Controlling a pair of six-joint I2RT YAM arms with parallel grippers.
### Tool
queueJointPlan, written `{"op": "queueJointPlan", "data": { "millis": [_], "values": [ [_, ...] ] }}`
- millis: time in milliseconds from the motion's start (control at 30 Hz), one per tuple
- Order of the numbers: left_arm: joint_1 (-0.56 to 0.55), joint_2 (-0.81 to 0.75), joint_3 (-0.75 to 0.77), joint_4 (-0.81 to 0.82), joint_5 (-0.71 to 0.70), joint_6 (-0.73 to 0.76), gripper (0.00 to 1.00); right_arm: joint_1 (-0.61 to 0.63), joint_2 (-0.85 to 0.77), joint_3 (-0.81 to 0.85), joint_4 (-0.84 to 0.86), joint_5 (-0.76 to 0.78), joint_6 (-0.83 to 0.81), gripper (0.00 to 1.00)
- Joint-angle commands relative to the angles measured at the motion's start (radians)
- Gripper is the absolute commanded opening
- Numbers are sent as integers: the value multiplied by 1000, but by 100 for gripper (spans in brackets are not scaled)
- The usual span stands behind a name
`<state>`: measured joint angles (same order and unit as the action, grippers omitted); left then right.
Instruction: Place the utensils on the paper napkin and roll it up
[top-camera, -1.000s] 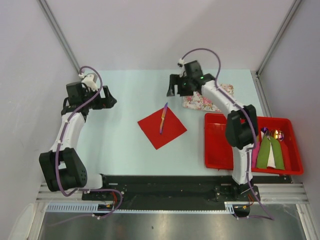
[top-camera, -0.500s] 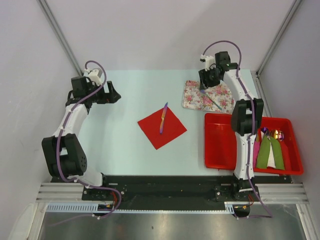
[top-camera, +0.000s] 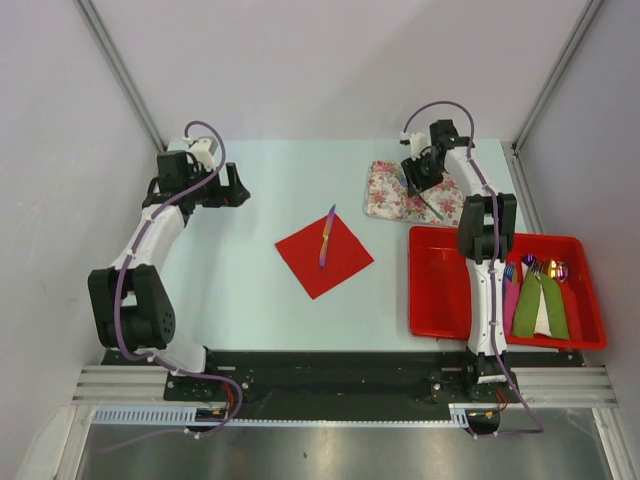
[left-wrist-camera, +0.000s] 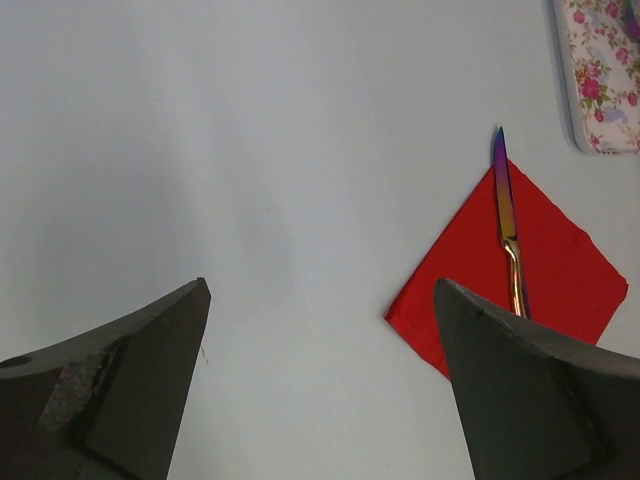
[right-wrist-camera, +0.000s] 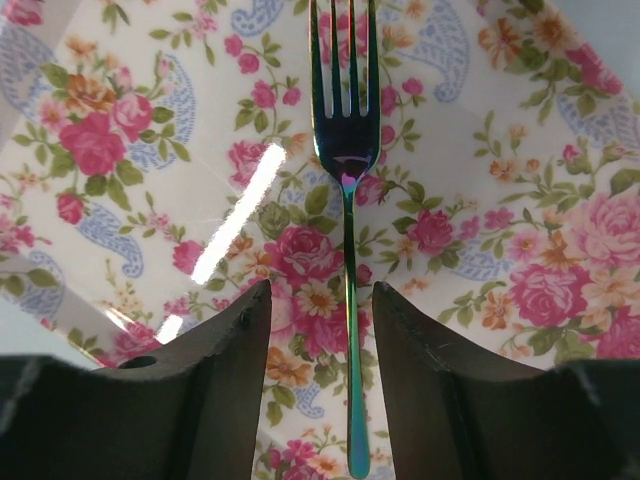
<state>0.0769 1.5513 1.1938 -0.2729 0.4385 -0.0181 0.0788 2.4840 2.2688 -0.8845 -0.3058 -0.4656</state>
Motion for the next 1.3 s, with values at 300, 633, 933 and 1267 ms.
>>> {"op": "queueJointPlan", "data": {
  "millis": [300,633,933,1267],
  "values": [
    [-8,-31,29,-20,-55,46,100,-1,32,-26,73,47,-53,23],
    [-6,-74,9,-11,-61,49,100,10,-144,-26,116,99,92,0],
    [24,-250,-117,179,-110,-100,100,179,-358,-132,168,304,439,0],
    [37,-477,-296,308,-164,-192,99,377,-386,-224,93,386,869,0]
  ]
}}
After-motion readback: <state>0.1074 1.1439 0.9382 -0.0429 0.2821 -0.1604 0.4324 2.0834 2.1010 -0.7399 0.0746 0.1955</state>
